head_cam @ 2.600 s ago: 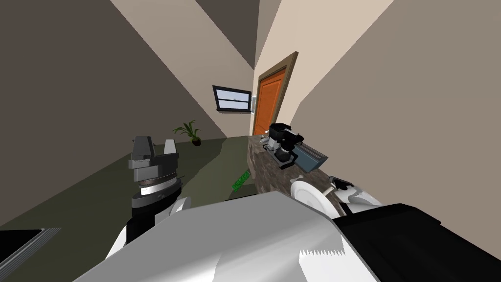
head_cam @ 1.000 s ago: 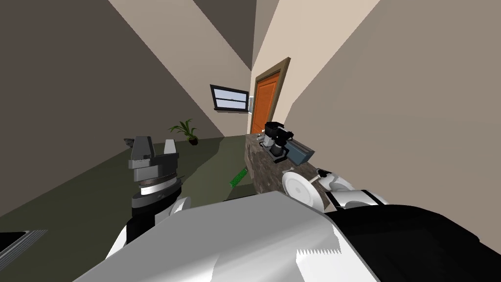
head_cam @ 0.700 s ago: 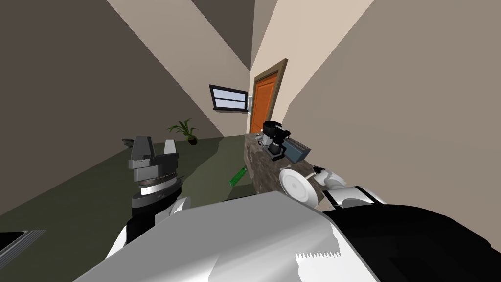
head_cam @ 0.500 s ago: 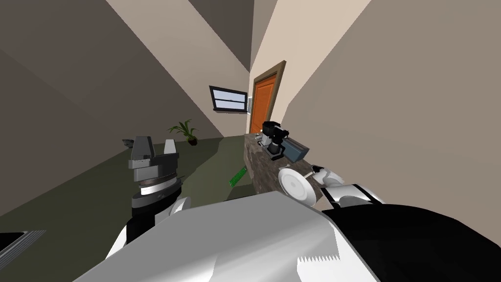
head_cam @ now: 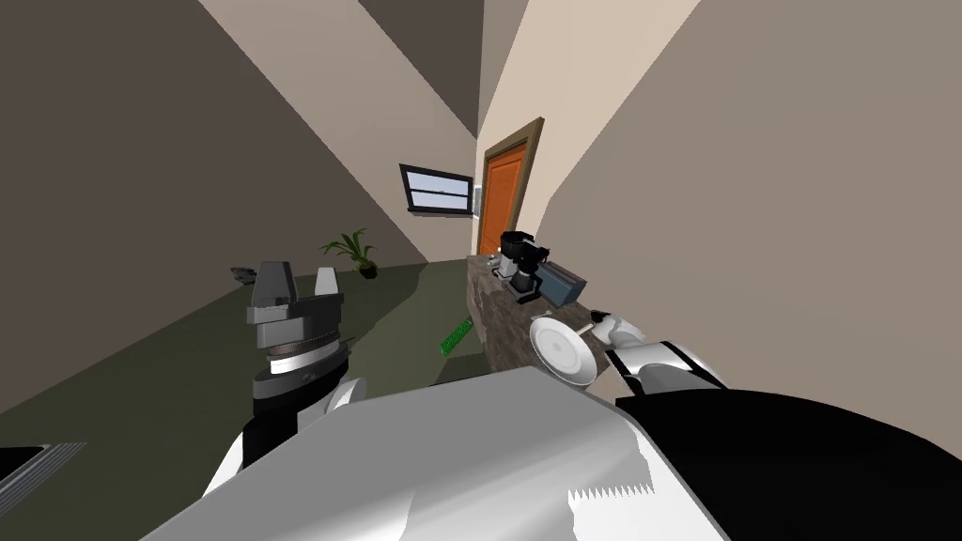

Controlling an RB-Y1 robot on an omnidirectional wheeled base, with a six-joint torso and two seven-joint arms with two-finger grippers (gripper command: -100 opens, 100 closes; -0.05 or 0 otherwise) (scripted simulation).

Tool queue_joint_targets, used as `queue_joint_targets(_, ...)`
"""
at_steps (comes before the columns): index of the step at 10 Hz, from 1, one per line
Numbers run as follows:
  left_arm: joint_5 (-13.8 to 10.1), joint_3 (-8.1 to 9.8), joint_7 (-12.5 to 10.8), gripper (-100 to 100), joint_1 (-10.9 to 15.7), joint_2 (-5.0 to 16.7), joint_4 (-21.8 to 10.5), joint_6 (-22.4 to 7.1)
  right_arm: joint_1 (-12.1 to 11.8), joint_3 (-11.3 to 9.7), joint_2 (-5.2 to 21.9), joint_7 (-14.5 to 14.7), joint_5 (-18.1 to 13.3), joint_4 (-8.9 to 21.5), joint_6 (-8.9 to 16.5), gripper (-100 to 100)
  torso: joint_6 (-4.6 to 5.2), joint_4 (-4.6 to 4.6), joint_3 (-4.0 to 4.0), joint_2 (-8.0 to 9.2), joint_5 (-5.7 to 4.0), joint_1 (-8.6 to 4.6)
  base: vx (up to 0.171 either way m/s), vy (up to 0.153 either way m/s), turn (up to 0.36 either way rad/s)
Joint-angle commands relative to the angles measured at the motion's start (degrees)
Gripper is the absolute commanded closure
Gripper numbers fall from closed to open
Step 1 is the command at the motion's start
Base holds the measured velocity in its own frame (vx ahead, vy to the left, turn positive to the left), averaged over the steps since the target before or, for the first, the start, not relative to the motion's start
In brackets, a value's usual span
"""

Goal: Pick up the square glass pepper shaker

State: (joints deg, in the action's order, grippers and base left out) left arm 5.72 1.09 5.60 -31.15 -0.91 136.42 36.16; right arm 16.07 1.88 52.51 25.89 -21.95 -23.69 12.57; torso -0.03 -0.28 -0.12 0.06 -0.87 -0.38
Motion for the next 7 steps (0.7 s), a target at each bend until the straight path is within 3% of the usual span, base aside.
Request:
queue_joint_targets(1, 0.0, 0.0, 0.0, 0, 0.0, 0.0, 0.0, 0.0, 2.0, -2.0, -0.4, -0.7, -0.5, -0.7, 2.3, 100, 0.0, 0.0, 0.0, 0.0, 0.0, 0.0, -0.046, -0.018, -0.058)
queue_joint_targets(2, 0.0, 0.0, 0.0, 0, 0.0, 0.0, 0.0, 0.0, 2.0, -2.0, -0.4, -0.7, -3.4, 2.8, 1.4, 100, -0.03, -0.02, -0.03, -0.03, 0.01, -0.03, -0.052, -0.012, 0.006)
queue_joint_targets(3, 0.0, 0.0, 0.0, 0, 0.0, 0.0, 0.0, 0.0, 2.0, -2.0, -0.4, -0.7, -2.4, 2.0, 2.1, 100, 0.09, -0.04, -0.01, 0.03, -0.02, -0.04, -0.029, -0.001, -0.01)
queue_joint_targets(4, 0.0, 0.0, 0.0, 0, 0.0, 0.0, 0.0, 0.0, 2.0, -2.0, -0.4, -0.7, -0.5, -0.7, 2.3, 100, 0.09, -0.04, -0.02, 0.0, -0.01, -0.02, -0.012, 0.002, -0.031)
queue_joint_targets(6, 0.0, 0.0, 0.0, 0, 0.0, 0.0, 0.0, 0.0, 2.4, -2.0, -0.4, -0.9, -1.1, 0.6, 1.8, 100, -0.05, -0.06, -0.12, -0.19, 0.02, 0.05, 0.001, 0.0, 0.012)
queue_joint_targets(7, 0.0, 0.0, 0.0, 0, 0.0, 0.0, 0.0, 0.0, 2.3, -2.1, -0.3, -0.8, -0.9, 0.3, 2.0, 0, -0.01, -0.06, -0.13, -0.2, -0.01, 0.02, 0.0, 0.0, 0.0)
